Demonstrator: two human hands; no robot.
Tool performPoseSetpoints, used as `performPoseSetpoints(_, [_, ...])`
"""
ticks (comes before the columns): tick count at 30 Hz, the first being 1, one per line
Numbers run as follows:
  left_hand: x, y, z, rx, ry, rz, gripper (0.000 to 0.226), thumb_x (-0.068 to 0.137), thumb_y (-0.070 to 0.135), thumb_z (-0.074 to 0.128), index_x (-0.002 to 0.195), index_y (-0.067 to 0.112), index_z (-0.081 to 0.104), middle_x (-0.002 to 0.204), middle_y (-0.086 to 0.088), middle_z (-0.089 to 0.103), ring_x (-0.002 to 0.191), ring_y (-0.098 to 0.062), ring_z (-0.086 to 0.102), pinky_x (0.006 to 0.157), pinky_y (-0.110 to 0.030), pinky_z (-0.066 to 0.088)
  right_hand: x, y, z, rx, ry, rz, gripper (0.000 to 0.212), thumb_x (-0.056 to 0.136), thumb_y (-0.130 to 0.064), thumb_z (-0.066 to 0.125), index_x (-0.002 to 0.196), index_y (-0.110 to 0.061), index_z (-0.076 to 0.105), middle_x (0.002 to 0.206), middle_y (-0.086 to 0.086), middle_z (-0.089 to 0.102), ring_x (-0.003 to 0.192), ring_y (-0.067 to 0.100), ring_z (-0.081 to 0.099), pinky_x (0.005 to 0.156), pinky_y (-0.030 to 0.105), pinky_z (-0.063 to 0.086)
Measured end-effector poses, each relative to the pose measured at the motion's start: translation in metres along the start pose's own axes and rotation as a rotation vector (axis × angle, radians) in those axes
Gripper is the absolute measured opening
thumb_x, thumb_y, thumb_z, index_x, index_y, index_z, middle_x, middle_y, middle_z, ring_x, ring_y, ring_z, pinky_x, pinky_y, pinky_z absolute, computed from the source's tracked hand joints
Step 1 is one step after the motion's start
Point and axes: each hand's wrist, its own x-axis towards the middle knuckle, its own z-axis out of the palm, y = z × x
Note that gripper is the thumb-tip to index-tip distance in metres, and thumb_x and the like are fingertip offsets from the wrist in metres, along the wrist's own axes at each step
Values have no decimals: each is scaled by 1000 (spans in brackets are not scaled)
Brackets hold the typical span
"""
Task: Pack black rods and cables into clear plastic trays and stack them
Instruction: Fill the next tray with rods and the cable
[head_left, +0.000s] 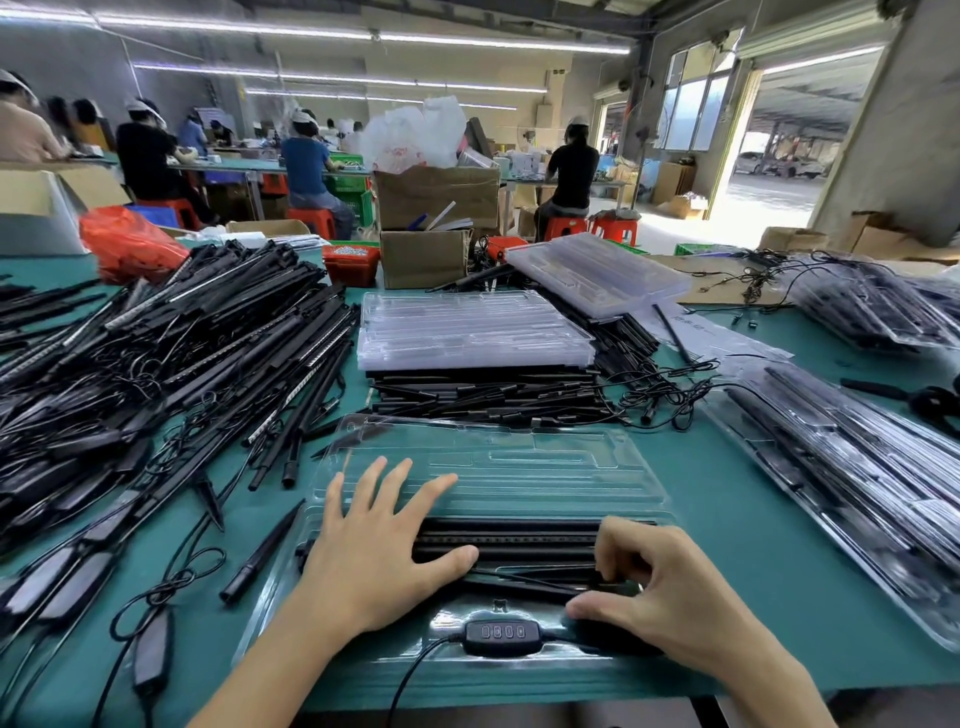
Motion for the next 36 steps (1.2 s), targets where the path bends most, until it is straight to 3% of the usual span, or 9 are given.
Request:
performPoseSetpoints(5, [0, 0, 1, 3, 2, 0, 88, 67, 96, 2, 147, 61, -11, 168, 6, -5, 151, -16, -22, 119, -53, -19, 0, -2, -5, 3, -93, -2, 61, 62, -62, 84, 58, -14, 46, 51, -6, 39, 51, 8, 31, 50, 22, 25])
performPoseSetpoints(10, [0, 0, 1, 5, 6, 0, 87, 69, 95, 3, 147, 61, -10, 168, 6, -4, 151, -16, -21, 119, -53, -19, -2, -4, -11, -50, -163, 25, 56, 65, -69, 78, 56, -24, 47, 62, -10, 49, 57, 9, 41, 53, 21, 30])
performPoseSetpoints(13, [0, 0, 1, 3, 9, 0, 86, 69, 95, 4, 147, 61, -11, 168, 5, -4, 151, -16, -20, 119, -53, -19, -3, -7, -13, -45, -197, 36, 56, 66, -68, 78, 57, -18, 54, 66, -3, 48, 58, 10, 41, 56, 28, 32])
performPoseSetpoints(17, [0, 0, 2, 10, 13, 1, 87, 68, 95, 2, 147, 60, -13, 168, 6, -4, 151, -16, -20, 119, -53, -18, -6, -7, -17, -3, -200, 30, 37, 78, -44, 68, 58, -15, 58, 71, 2, 46, 57, 12, 42, 56, 36, 35])
performPoseSetpoints(22, [0, 0, 2, 8, 17, -7, 88, 67, 95, 1, 146, 60, -11, 167, 6, -2, 151, -16, -19, 120, -52, -16, -8, -7, -17, 46, -193, 45, 22, 78, -35, 70, 68, -22, 56, 73, -3, 53, 61, 8, 45, 58, 25, 37])
performPoseSetpoints(25, [0, 1, 0, 8, 16, -11, 88, 67, 95, 2, 147, 60, -9, 167, 5, -1, 152, -17, -17, 120, -52, -16, -6, -7, -17, 16, -124, 42, 37, 71, -39, 79, 74, -23, 45, 65, -10, 47, 60, 7, 38, 56, 22, 33])
performPoseSetpoints(30, [0, 1, -2, 2, 7, -21, 89, 66, 95, 4, 148, 60, -5, 168, 4, 1, 152, -18, -16, 120, -52, -17, -7, -3, -16, -39, -77, 84, 50, 60, -60, 83, 64, -23, 50, 53, -9, 42, 53, 9, 34, 52, 18, 27])
performPoseSetpoints(33, [0, 2, -3, 2, -3, -21, 88, 67, 94, 5, 148, 60, -5, 168, 4, 1, 152, -19, -17, 120, -53, -17, -9, -1, -16, -66, -93, 108, 50, 64, -63, 81, 61, -21, 53, 48, -8, 42, 50, 9, 35, 50, 19, 28])
performPoseSetpoints(36, [0, 2, -3, 10, -6, -21, 87, 69, 94, 7, 148, 60, -6, 168, 4, 1, 152, -19, -17, 120, -53, -17, -12, -3, -16, -132, -154, 76, 46, 74, -61, 66, 64, -18, 52, 52, -6, 47, 51, 9, 38, 52, 22, 33])
